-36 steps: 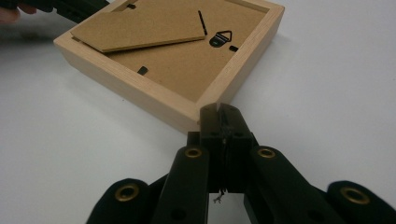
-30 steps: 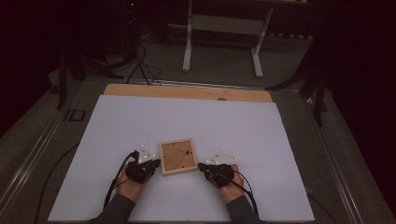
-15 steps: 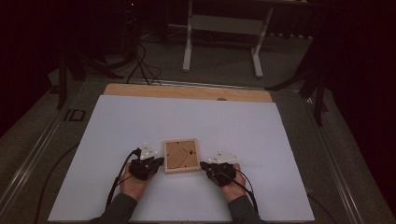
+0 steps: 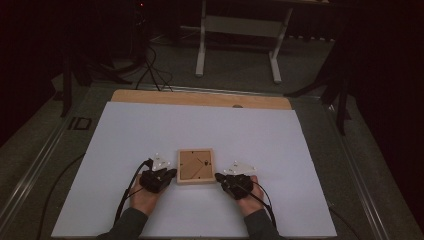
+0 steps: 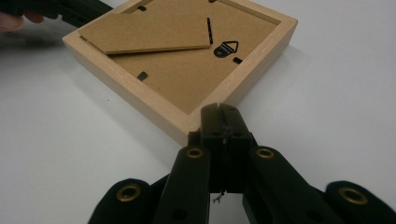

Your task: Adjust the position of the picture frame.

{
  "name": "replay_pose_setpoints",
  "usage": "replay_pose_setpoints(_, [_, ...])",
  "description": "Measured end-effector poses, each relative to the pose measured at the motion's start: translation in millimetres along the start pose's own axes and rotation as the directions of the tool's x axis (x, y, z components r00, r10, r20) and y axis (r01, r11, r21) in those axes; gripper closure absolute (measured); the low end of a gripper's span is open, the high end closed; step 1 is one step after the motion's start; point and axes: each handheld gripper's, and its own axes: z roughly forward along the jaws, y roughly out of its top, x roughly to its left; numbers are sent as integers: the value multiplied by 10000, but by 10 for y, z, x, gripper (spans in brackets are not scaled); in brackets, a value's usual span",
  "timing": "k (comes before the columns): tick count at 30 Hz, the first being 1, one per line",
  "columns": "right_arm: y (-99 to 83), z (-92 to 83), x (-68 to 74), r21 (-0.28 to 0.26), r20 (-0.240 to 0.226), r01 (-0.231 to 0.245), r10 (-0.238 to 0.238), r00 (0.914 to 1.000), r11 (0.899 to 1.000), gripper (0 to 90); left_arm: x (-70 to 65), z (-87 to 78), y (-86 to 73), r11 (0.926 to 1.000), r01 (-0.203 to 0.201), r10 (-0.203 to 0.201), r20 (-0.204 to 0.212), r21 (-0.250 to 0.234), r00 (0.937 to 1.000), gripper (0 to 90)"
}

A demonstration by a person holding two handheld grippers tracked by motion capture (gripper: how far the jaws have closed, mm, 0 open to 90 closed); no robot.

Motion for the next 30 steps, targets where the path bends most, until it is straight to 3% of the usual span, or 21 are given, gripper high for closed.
replay_pose_setpoints(10, [-20, -30, 4, 291, -106, -30, 33, 9999, 9996, 895, -104, -106, -72, 9990, -394, 389, 243, 221, 9989, 896])
replay_pose_setpoints(16, [-38, -37, 5, 550, -134, -55, 62, 9999, 9985, 895, -156, -117, -77, 9986, -464, 463, 39, 241, 9989, 896])
replay_pose_setpoints(20, [-44, -5, -12, 684, 137, -201, 192, 9997, 9975, 897, -144, -79, -64, 9999, 84, -87, 204, 149, 9998, 897])
replay_pose_setpoints(30, [-43, 59, -51, 724, 546, -408, 369, 9978, 9965, 897, -136, -18, -34, 9989, 458, -458, 105, -46, 9989, 898])
